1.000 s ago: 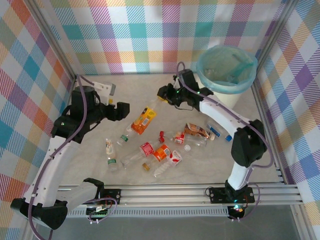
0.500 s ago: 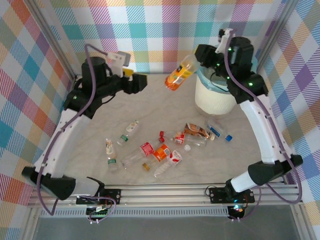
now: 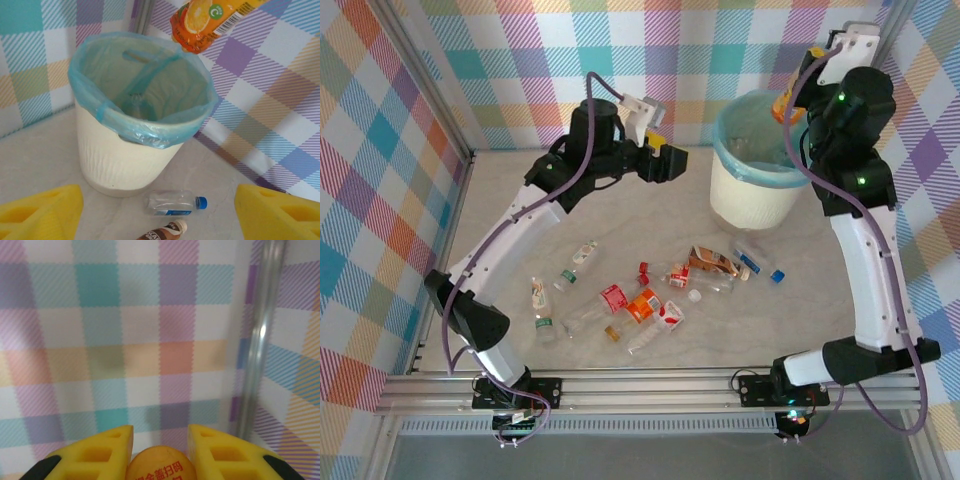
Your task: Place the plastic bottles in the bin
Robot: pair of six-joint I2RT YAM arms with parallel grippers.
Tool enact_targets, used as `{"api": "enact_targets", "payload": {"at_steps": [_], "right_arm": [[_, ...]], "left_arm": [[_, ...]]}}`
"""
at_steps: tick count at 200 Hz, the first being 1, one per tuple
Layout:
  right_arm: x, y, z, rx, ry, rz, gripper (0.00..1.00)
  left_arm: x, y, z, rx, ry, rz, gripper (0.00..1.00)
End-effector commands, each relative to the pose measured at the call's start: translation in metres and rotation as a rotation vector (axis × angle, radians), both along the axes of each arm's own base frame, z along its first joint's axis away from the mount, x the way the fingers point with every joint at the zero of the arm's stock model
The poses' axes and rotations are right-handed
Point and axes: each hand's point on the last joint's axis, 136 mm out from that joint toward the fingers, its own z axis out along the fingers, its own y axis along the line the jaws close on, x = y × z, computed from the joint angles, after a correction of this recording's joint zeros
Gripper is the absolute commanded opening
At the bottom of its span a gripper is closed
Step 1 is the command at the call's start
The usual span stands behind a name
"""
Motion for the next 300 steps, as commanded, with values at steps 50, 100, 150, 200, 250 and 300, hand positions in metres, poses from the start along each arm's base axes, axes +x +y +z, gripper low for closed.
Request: {"api": "enact_targets", "payload": {"at_steps": [50,100,150,200,250,300], "right_arm": [[0.06,0.003,-0.09,-0.119,0.254,-0.064,0.12],[0.072,0.005,-0.132,-0.147,0.369,-0.066,0.17],[0.078,0.004,-0.153,-0.2,0.437,-0.075,0.29],[0.082,0.004,-0.152,-0.205,0.44,-0.079,0.41],[0.081,0.002,-0.151,-0.203,0.44,-0.094,0.59],[0.08,0.002,-0.151,-0.196,0.444,-0.093,0.57]], "left_arm": [[-0.001,-0.006,-0.003,0.019,0.009,0.0,0.8],[0.002,-0.005,-0.016,0.049,0.035,0.013,0.8],[0.004,-0.006,-0.025,0.064,0.059,0.019,0.8],[0.005,-0.003,-0.028,0.077,0.063,0.031,0.81],[0.004,-0.002,-0.025,0.077,0.055,0.031,0.81],[0.003,-0.002,-0.024,0.076,0.052,0.031,0.81]]}}
